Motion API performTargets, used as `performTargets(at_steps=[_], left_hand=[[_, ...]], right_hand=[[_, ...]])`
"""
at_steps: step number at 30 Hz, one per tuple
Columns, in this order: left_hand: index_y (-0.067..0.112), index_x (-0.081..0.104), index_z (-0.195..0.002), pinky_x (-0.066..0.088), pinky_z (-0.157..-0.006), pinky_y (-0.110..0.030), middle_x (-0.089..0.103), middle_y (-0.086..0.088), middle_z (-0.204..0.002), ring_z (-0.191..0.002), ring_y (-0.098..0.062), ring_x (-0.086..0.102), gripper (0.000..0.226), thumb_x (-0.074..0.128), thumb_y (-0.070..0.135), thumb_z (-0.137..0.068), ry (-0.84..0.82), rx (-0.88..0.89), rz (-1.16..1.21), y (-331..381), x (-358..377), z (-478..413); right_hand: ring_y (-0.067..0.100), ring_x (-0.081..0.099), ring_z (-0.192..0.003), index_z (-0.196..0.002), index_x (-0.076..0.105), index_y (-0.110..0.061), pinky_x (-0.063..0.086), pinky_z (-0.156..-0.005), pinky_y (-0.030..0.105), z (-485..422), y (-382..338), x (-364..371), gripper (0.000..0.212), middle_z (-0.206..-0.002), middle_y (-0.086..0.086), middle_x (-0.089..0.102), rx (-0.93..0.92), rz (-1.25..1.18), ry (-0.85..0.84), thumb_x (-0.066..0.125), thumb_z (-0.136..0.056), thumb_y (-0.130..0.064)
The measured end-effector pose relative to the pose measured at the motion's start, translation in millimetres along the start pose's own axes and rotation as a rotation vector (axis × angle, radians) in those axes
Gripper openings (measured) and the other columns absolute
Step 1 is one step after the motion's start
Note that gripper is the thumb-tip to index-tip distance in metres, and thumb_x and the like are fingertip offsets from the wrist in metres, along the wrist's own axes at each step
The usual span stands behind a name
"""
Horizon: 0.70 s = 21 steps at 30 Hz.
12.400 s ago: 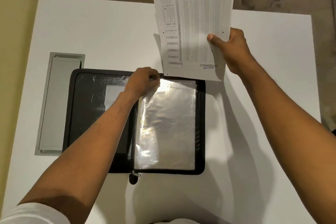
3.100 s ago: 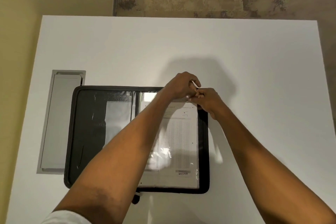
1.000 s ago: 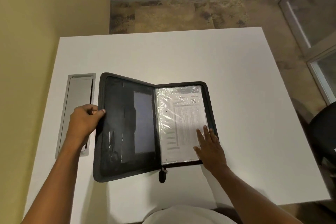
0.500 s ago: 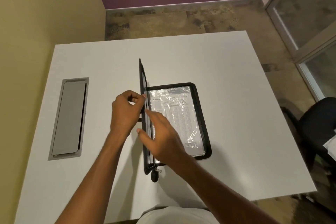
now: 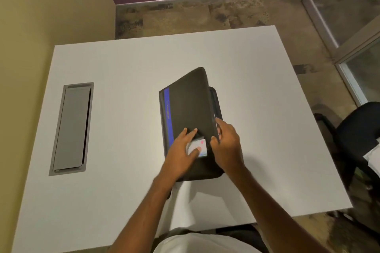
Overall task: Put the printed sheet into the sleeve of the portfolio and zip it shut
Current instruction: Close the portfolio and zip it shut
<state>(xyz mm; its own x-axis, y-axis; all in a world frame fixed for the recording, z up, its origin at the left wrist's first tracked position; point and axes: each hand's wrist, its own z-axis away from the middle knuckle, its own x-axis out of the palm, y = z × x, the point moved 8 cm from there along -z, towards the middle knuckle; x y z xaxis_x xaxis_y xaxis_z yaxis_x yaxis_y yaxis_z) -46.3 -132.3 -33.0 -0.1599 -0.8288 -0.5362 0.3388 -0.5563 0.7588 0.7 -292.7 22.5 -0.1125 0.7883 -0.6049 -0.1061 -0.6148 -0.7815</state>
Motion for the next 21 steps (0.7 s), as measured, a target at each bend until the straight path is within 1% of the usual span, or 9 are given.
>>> performTargets(at_steps=[3, 5, 7, 10, 13, 15, 18, 19, 21], left_hand=[[0.035, 0.032, -0.163, 0.024, -0.126, -0.039, 0.015, -0.002, -0.175, -0.160, -0.023, 0.017, 0.078, 0.072, 0.028, -0.096, -0.038, -0.034, -0.120, -10, 38, -6], [0.033, 0.029, -0.164, 0.021, -0.127, -0.040, 0.009, -0.001, -0.176, -0.162, -0.023, 0.009, 0.080, 0.071, 0.026, -0.096, -0.042, -0.054, -0.150, -15, 57, -10], [0.029, 0.028, -0.164, 0.017, -0.129, -0.040, 0.007, -0.004, -0.176, -0.162, -0.023, 0.006, 0.080, 0.070, 0.021, -0.096, -0.038, -0.069, -0.164, -18, 70, -15], [0.024, 0.028, -0.165, 0.013, -0.131, -0.039, 0.005, -0.011, -0.175, -0.162, -0.028, 0.005, 0.082, 0.065, 0.011, -0.093, -0.036, -0.093, -0.264, -18, 85, -21], [0.021, 0.022, -0.166, 0.016, -0.130, -0.046, 0.000, -0.015, -0.175, -0.162, -0.031, 0.001, 0.087, 0.064, 0.011, -0.091, -0.058, -0.125, -0.388, -17, 98, -25], [0.021, 0.018, -0.166, 0.017, -0.129, -0.050, -0.004, -0.015, -0.175, -0.162, -0.032, -0.003, 0.088, 0.064, 0.012, -0.091, -0.084, -0.152, -0.445, -17, 105, -27], [0.021, 0.013, -0.167, 0.015, -0.129, -0.052, -0.009, -0.015, -0.174, -0.162, -0.033, -0.007, 0.088, 0.063, 0.013, -0.095, -0.105, -0.184, -0.475, -17, 112, -29], [0.021, 0.013, -0.167, 0.014, -0.129, -0.052, -0.009, -0.015, -0.174, -0.162, -0.033, -0.007, 0.088, 0.064, 0.015, -0.095, -0.104, -0.185, -0.480, -17, 113, -30], [0.021, 0.013, -0.167, 0.013, -0.129, -0.052, -0.008, -0.015, -0.174, -0.162, -0.033, -0.007, 0.088, 0.065, 0.017, -0.095, -0.099, -0.175, -0.486, -17, 112, -29]], right_hand=[[0.032, 0.063, -0.117, -0.140, 0.057, -0.005, 0.050, -0.095, 0.028, -10, 38, -6, 0.050, -0.129, 0.016, 0.066, 0.096, 0.039, -0.010, 0.065, -0.092, 0.003], [0.033, 0.064, -0.112, -0.137, 0.060, -0.006, 0.046, -0.087, 0.024, -16, 60, -5, 0.049, -0.124, 0.017, 0.068, 0.157, 0.039, -0.028, 0.065, -0.089, 0.003], [0.033, 0.063, -0.111, -0.136, 0.061, -0.006, 0.043, -0.085, 0.023, -20, 79, -1, 0.051, -0.123, 0.018, 0.067, 0.209, 0.042, -0.053, 0.065, -0.087, 0.004], [0.034, 0.062, -0.117, -0.139, 0.059, -0.006, 0.046, -0.093, 0.028, -22, 100, 8, 0.056, -0.126, 0.018, 0.065, 0.276, 0.044, -0.116, 0.066, -0.084, 0.004], [0.036, 0.057, -0.125, -0.142, 0.056, -0.002, 0.046, -0.106, 0.036, -20, 114, 18, 0.059, -0.134, 0.020, 0.061, 0.300, 0.100, -0.192, 0.069, -0.085, 0.001], [0.038, 0.059, -0.120, -0.133, 0.061, 0.001, 0.049, -0.102, 0.039, -18, 121, 23, 0.051, -0.128, 0.022, 0.063, 0.301, 0.130, -0.219, 0.069, -0.083, 0.002], [0.043, 0.062, -0.103, -0.108, 0.066, 0.006, 0.053, -0.084, 0.042, -14, 123, 30, 0.032, -0.109, 0.024, 0.065, 0.244, 0.234, -0.230, 0.067, -0.075, 0.008], [0.044, 0.062, -0.103, -0.110, 0.064, 0.006, 0.054, -0.085, 0.045, -12, 121, 33, 0.035, -0.111, 0.023, 0.064, 0.199, 0.291, -0.248, 0.068, -0.075, 0.007], [0.041, 0.059, -0.115, -0.131, 0.057, 0.002, 0.052, -0.096, 0.048, -5, 118, 40, 0.053, -0.127, 0.021, 0.058, 0.122, 0.412, -0.308, 0.071, -0.079, -0.001]])
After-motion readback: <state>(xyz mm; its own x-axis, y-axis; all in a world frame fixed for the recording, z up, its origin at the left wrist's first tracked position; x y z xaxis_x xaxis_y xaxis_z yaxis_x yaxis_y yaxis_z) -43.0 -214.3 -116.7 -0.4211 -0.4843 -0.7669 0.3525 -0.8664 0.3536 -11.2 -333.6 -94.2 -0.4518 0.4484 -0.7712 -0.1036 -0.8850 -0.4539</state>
